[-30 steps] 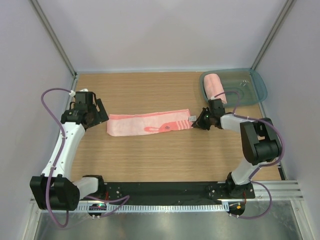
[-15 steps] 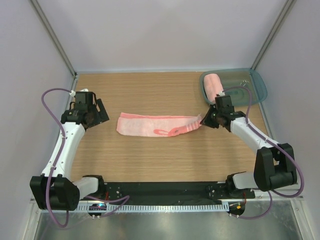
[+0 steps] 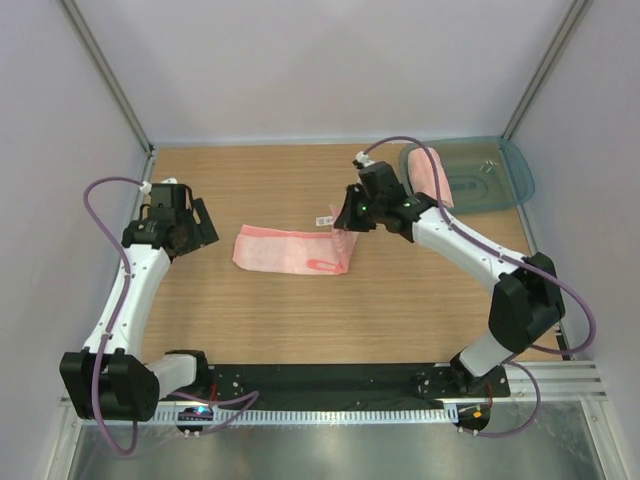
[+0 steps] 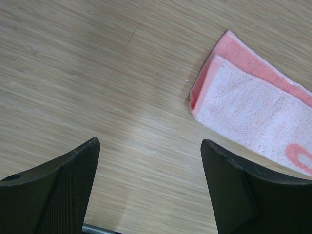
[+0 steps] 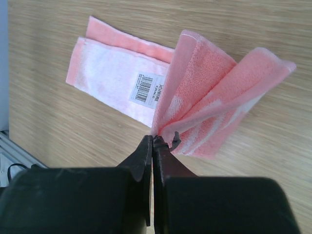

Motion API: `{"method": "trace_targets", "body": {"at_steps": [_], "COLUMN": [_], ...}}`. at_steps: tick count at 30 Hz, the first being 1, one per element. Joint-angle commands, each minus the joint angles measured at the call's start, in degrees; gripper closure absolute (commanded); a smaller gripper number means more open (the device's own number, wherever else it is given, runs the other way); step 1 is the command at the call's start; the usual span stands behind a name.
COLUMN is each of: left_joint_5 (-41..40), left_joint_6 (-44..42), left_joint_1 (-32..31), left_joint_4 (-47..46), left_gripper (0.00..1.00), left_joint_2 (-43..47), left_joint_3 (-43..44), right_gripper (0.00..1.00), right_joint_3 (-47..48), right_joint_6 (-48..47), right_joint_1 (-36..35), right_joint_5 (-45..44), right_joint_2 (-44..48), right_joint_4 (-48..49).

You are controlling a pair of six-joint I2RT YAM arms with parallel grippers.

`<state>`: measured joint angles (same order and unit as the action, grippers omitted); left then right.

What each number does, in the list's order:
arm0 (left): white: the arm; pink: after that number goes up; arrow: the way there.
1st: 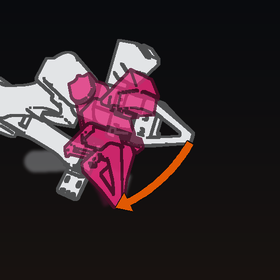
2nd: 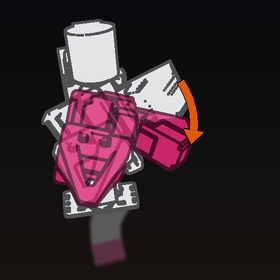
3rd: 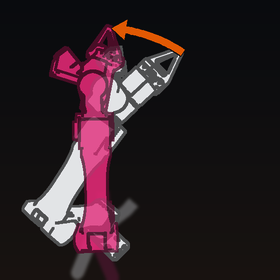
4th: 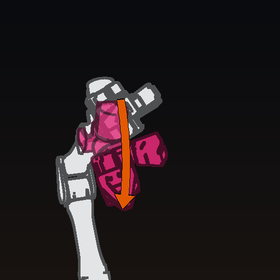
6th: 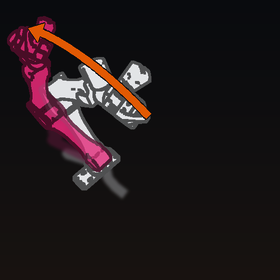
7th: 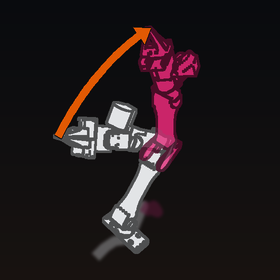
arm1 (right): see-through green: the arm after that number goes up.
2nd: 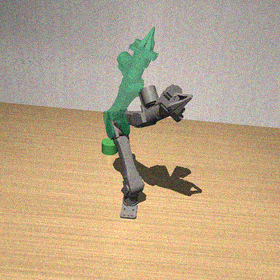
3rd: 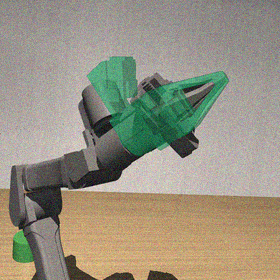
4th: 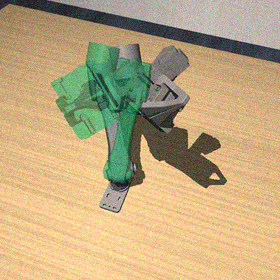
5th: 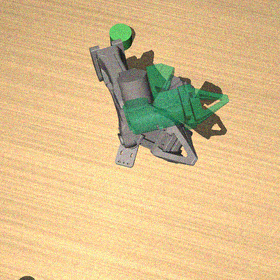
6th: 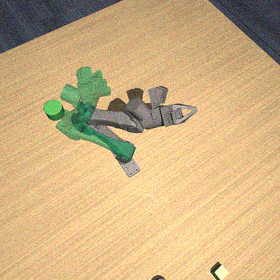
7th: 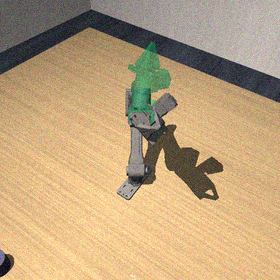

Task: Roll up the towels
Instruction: Fold the towel

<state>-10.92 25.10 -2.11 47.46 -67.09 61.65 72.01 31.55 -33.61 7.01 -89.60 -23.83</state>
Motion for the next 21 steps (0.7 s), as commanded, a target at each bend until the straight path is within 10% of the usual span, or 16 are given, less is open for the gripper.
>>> {"method": "trace_targets", "body": {"at_steps": [1,21], "left_joint_5": [0.11,-2.00], "left_joint_6": [0.03,0.12], "left_joint_1": [0.35,1.58], "left_joint_4": [-0.53,-0.18], "left_gripper": [0.15,0.16], "left_joint_2": [0.82,-0.23], "left_joint_3": [-0.04,0.14], "right_gripper": [0.99,0.99], "right_joint_3": [7.95,36.00], "right_joint_6": [-0.53,2.29], "right_joint_1": [-3.48,-15.08], "right_joint_5": [-1.99,-1.64], "right_joint_2": [-3.99,-28.78], "right_joint_4": [-0.16,-1.74]}}
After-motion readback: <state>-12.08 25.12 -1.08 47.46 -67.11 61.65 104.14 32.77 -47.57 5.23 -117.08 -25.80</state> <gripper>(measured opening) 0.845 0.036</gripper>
